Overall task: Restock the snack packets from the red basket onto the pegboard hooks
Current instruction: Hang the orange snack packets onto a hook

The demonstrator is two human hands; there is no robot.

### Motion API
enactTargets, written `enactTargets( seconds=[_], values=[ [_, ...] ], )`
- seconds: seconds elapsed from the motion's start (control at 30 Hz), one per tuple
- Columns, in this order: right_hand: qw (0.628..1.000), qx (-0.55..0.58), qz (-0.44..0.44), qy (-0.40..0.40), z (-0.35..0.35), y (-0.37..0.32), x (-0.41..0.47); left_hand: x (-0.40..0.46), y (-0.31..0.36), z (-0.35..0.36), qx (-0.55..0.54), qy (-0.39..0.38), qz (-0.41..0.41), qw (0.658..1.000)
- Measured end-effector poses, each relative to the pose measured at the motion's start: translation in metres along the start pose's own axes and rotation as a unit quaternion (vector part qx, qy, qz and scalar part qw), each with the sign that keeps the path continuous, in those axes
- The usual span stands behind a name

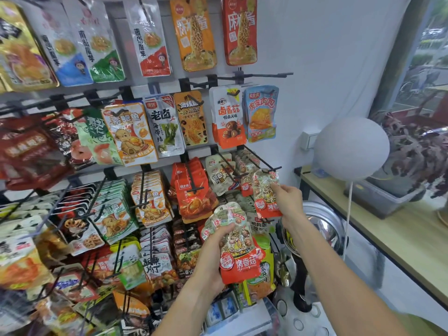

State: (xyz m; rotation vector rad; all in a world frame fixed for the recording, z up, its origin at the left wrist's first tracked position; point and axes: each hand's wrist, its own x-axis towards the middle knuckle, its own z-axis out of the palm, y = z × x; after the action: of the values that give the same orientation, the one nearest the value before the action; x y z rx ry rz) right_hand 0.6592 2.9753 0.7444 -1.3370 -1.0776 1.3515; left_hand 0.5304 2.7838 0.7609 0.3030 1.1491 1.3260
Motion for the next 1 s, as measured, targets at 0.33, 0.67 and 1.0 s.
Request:
enactTargets(
  seconds=[0.33, 0.67, 1.0],
  values=[
    [0.990, -0.115, -0.006, 0.086, 0.023, -0.015, 0.018, 0.005, 0.001, 0.008, 0.000, 0.002, 0.004, 1.000],
    [0.991, 0.024, -0.013, -0.135, 0.015, 0.029, -0.109, 0.013, -0.006, 0.016, -0.011, 0.019, 0.034, 0.999],
    [0.985, 0.170, 0.015, -0.035, 0.002, 0.027, -0.095, 0.014, -0.007, 0.021, -0.027, 0.019, 0.010, 0.999]
  ],
)
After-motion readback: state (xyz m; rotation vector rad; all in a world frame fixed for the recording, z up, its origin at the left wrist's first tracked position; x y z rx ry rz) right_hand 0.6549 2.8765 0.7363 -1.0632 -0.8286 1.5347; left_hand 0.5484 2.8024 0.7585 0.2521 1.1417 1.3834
